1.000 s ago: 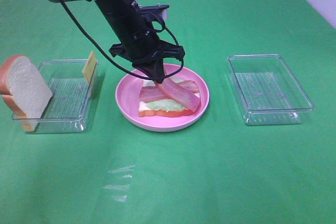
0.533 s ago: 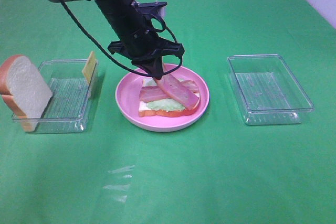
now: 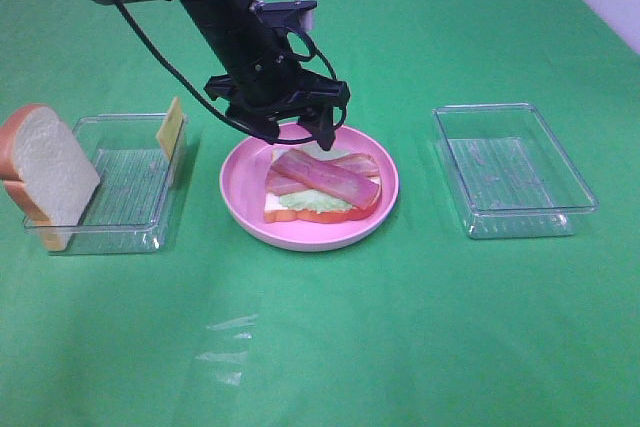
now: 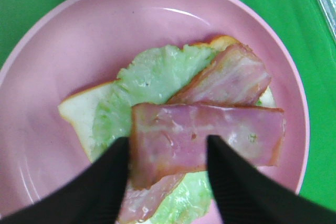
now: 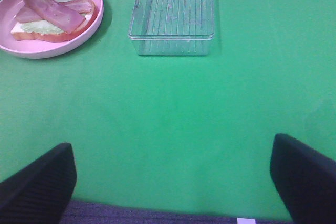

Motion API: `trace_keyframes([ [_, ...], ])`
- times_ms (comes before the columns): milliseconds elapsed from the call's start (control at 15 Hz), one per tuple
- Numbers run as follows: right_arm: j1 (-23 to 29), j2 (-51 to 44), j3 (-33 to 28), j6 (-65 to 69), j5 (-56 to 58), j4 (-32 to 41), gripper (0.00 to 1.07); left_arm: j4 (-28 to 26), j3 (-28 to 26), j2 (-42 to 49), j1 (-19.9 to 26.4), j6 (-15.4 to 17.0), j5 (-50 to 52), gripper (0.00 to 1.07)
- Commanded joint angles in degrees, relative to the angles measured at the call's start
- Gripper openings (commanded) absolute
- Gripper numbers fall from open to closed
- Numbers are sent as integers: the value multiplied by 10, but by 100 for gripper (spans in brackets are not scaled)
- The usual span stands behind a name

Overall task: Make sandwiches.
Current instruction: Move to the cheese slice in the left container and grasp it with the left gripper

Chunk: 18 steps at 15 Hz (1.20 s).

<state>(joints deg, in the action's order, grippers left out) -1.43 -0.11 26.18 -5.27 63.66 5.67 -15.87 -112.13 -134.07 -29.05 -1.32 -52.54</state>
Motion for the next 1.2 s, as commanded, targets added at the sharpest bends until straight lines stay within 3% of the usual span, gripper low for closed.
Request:
trace_keyframes([
  [67,-1,-18,-2,0,-2,1,97,18,-2,1,-2,6,-15,101],
  [267,-1,-18,-2,0,-2,1,97,24,-19,2,-2,5,-62,101],
  [533,-1,-18,-2,0,-2,1,97,21,-116,2,1,3,-217,101],
  [733,-1,-18,-2,0,-2,1,97,21,-155,10,3,1,-229,101],
  [1000,-1,-18,-2,0,-2,1,97,106,-147,84,3,83,-229,101],
  [1200,-1,-18,-2,0,-2,1,97,155,-115,131,18,97,-229,101],
])
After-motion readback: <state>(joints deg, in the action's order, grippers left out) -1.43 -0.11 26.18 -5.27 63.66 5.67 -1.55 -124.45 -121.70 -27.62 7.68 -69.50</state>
